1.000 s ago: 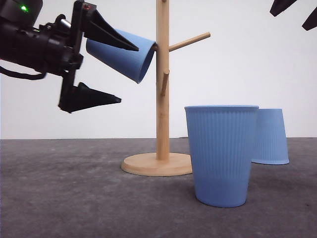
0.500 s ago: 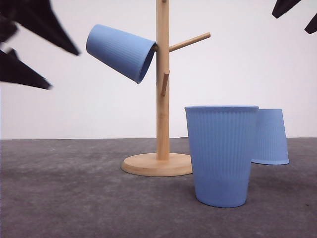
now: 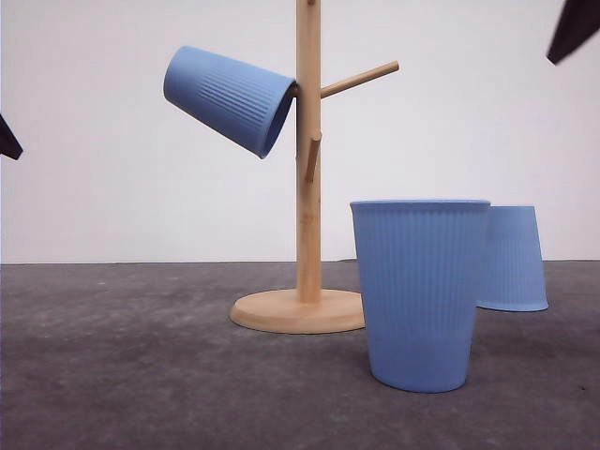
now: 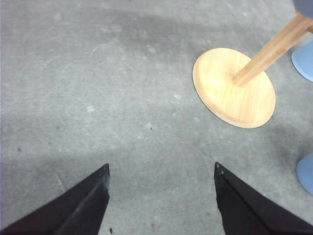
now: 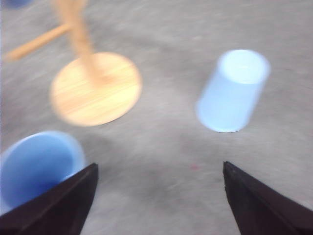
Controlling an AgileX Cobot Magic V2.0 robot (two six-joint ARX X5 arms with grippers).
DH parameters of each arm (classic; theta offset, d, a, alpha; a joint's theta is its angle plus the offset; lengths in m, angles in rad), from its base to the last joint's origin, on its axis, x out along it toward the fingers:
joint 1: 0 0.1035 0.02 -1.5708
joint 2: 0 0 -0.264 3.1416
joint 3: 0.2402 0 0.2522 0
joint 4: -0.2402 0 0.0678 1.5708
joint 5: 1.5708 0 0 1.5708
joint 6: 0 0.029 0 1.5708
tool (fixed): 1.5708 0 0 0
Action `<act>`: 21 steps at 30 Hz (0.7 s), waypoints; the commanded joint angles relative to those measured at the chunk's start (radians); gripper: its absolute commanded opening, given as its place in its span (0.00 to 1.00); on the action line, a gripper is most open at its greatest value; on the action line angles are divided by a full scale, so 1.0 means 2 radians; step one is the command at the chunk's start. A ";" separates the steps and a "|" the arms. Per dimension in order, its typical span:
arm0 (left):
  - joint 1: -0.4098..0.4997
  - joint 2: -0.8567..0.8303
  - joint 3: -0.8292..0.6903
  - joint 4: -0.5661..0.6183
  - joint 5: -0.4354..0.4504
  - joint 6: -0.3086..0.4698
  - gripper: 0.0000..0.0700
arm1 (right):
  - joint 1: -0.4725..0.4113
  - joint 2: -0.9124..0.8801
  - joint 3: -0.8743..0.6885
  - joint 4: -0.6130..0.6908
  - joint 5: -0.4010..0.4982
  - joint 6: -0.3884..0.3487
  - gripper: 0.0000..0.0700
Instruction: Place three cups
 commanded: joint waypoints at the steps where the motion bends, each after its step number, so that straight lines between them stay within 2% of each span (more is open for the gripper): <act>1: 0.000 -0.001 0.003 0.008 -0.001 -0.003 0.56 | -0.022 0.004 -0.009 0.020 -0.014 0.006 0.74; 6: 0.000 -0.002 0.003 0.008 -0.008 -0.003 0.56 | -0.111 0.043 -0.021 0.046 -0.084 0.030 0.81; 10: 0.000 -0.002 0.003 0.008 -0.008 -0.013 0.56 | -0.151 0.098 -0.015 0.045 -0.146 0.064 0.88; 13: 0.000 -0.002 0.003 0.008 -0.008 -0.016 0.56 | -0.158 0.144 -0.002 0.045 -0.151 0.065 0.91; 16: 0.000 -0.002 0.003 0.007 -0.008 -0.016 0.56 | -0.155 0.190 0.018 0.046 -0.149 0.055 0.98; 21: 0.000 -0.002 0.003 0.007 -0.008 -0.016 0.56 | -0.144 0.253 0.052 0.057 -0.113 0.031 1.00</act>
